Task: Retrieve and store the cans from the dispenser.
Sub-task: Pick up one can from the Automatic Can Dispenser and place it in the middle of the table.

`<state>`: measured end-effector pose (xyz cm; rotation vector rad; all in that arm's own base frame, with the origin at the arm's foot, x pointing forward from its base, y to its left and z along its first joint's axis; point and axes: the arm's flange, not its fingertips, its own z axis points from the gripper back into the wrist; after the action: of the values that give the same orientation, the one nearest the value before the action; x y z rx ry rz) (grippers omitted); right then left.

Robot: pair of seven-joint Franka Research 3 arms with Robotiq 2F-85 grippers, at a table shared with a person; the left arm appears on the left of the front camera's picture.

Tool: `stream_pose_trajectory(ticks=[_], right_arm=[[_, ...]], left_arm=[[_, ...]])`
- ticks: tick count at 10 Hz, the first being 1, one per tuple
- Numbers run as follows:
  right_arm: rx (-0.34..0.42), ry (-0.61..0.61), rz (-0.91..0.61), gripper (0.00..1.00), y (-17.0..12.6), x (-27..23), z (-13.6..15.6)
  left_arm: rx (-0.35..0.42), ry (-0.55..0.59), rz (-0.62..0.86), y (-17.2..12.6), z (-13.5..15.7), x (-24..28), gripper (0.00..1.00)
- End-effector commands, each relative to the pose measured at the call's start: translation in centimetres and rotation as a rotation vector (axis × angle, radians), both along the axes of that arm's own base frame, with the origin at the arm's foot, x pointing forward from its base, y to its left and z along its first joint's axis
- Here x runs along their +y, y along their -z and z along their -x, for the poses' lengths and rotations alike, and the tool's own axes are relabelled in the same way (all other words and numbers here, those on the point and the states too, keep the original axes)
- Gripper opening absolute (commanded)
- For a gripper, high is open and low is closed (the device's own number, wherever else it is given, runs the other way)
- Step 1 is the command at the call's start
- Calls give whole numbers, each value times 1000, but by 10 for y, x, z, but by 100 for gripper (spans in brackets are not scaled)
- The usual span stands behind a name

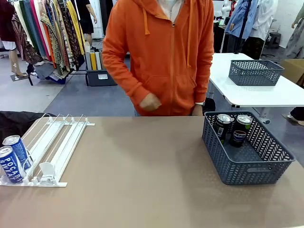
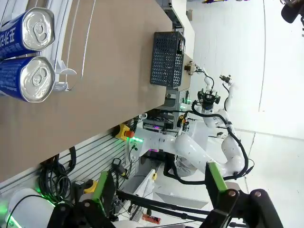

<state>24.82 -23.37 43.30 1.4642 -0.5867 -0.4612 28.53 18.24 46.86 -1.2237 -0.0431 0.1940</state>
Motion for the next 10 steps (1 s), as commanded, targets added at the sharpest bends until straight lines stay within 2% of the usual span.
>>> stream_pose_trajectory(ticks=[1,2,3,4,6,9,10], right_arm=[[-17,5,-12,100,-4,-1,-1],[-17,5,-12,100,-4,-1,-1],[-17,5,-12,100,-4,-1,-1],[-17,5,-12,100,-4,-1,-1],[-17,5,-12,100,-4,-1,-1],[-17,5,-12,100,-4,-1,-1],[-17,5,-12,100,-4,-1,-1]], left_arm=[[-10,2,13,-1,1,0,100],[0,0,0,0,0,0,100],[-15,14,-199,-9,-2,-17,100],[-103,84,-343,-20,-7,-35,100],[-94,139,-690,-39,-25,-70,100],[-8,86,-1131,-43,-46,-103,100],[-1,126,-1145,-39,-50,-110,100]])
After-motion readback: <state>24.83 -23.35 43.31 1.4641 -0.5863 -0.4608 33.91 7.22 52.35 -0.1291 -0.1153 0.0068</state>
